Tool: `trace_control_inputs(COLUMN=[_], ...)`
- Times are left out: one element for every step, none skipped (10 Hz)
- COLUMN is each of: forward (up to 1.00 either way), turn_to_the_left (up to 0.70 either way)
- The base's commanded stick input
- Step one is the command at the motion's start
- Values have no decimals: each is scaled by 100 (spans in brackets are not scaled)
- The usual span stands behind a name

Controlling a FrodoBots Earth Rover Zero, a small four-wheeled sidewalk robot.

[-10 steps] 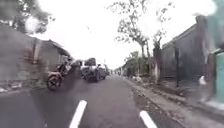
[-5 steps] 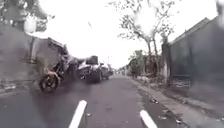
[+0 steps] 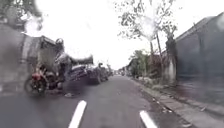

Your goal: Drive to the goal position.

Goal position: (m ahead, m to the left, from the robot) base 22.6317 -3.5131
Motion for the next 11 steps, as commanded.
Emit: trace_control_inputs(forward=[100,100,100,100,100,100,100,100,100,100,100], turn_to_the_left=[20,-23,-34,-40,-40,-40,-40,-40,-40,-40,-29])
